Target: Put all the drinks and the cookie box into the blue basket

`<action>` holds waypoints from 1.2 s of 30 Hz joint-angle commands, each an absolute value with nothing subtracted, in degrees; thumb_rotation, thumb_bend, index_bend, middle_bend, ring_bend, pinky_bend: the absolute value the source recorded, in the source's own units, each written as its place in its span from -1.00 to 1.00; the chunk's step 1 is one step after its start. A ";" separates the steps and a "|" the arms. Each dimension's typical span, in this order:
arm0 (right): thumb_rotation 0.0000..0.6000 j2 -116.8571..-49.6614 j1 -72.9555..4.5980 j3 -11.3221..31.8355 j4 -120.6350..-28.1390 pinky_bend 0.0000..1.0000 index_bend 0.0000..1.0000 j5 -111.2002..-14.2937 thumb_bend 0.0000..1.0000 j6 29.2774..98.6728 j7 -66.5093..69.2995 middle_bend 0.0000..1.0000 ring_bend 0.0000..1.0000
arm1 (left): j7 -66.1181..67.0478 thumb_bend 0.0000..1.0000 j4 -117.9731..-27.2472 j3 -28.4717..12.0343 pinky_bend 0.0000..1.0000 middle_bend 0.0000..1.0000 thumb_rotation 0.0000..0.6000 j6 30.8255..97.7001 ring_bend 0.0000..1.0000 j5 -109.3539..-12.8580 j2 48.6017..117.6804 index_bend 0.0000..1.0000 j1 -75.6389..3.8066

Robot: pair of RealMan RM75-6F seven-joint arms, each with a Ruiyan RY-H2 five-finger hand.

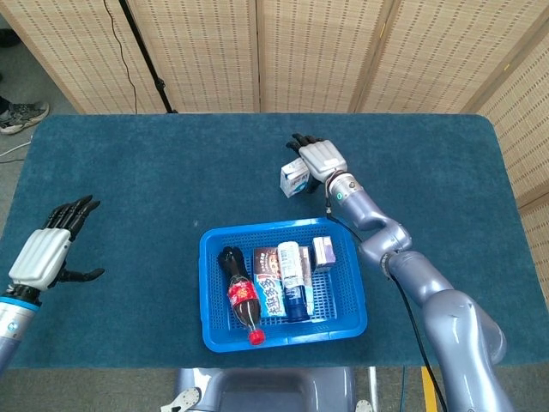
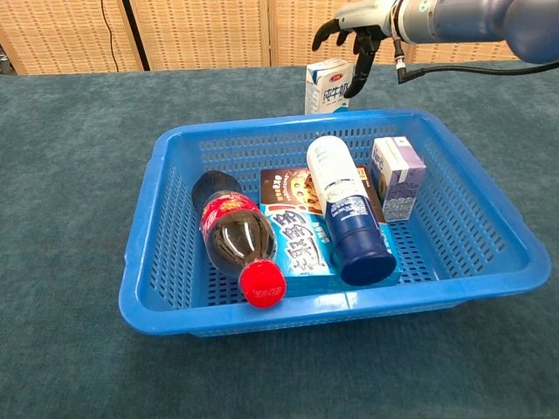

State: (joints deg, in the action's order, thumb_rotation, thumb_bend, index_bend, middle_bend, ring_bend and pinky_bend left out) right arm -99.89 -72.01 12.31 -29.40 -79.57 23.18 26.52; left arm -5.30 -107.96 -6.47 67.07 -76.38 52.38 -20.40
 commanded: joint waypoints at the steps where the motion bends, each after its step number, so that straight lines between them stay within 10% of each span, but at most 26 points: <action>1: 1.00 -101.42 -72.33 11.92 -27.94 -0.47 -0.41 -79.80 -0.28 22.95 28.15 -0.63 -0.46 | -5.26 -0.84 -107.84 -6.61 -1.00 -1.00 1.00 66.93 -1.00 -75.97 52.40 -1.00 -20.47; 8: 1.00 -104.31 -72.36 11.75 -25.33 -0.40 0.09 -80.31 0.20 24.63 32.05 -0.14 -0.21 | -4.68 -0.84 -107.98 -6.56 -1.00 -1.00 1.00 66.67 -1.00 -75.70 52.52 -1.00 -20.58; 19: 1.00 -101.08 -70.92 11.41 -28.45 -0.39 0.14 -82.30 0.27 32.34 37.65 -0.01 -0.17 | -5.09 -0.84 -107.99 -6.44 -1.00 -1.00 1.00 66.15 -1.00 -76.03 52.43 -1.00 -20.76; 36: 1.00 -66.15 -57.99 9.59 -79.15 -0.39 0.16 -89.45 0.31 53.33 30.25 0.00 -0.18 | -8.03 -0.84 -108.39 -5.34 -1.00 -1.00 1.00 67.61 -1.00 -81.14 51.62 -1.00 -20.02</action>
State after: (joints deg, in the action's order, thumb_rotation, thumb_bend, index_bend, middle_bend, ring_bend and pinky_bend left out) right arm -75.23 -62.64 11.20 -67.93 -85.57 47.05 34.13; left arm -7.99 -108.34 -5.42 67.51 -81.01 51.65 -20.09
